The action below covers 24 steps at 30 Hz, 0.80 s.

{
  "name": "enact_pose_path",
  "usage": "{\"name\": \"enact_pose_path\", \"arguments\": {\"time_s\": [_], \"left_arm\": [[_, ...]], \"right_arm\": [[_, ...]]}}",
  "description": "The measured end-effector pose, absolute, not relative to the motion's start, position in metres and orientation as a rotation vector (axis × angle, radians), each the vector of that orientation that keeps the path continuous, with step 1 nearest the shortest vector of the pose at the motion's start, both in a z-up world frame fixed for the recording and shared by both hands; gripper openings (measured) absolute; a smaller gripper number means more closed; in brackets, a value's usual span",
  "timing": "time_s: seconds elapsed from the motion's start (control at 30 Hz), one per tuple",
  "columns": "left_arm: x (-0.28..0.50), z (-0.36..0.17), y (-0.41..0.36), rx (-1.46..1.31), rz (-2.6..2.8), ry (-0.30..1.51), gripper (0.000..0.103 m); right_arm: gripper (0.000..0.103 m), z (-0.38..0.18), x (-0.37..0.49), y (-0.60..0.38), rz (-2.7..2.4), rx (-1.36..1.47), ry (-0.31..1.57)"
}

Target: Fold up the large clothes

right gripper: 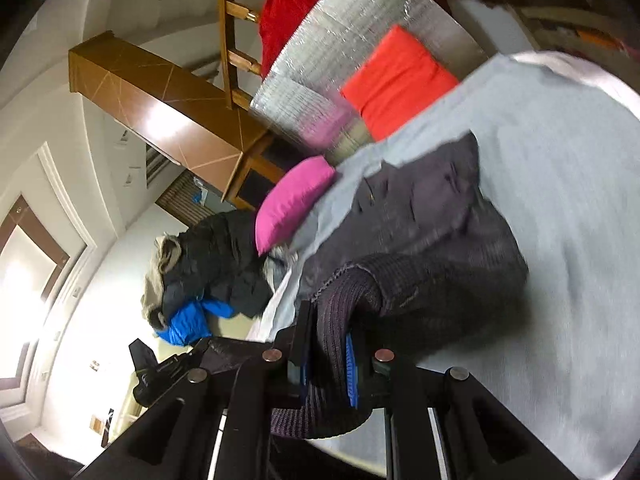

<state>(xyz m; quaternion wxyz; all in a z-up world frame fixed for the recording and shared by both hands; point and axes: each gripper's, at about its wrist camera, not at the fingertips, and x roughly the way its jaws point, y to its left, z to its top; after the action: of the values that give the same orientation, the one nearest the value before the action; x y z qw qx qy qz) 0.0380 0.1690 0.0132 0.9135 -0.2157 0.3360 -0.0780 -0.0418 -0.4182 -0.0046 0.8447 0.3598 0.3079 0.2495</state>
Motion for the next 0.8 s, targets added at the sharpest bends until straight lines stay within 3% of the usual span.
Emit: {"name": "enact_pose_path", "arguments": {"time_s": [0.47, 0.8], "left_arm": [[0.152, 0.038, 0.157, -0.389, -0.106, 0.627, 0.01], [0.259, 0.028, 0.144, -0.325, -0.051, 0.653, 0.01]], "right_arm": [[0.014, 0.029, 0.073, -0.419, 0.454, 0.73, 0.6], [0.014, 0.033, 0.188, -0.413, 0.384, 0.696, 0.625]]}}
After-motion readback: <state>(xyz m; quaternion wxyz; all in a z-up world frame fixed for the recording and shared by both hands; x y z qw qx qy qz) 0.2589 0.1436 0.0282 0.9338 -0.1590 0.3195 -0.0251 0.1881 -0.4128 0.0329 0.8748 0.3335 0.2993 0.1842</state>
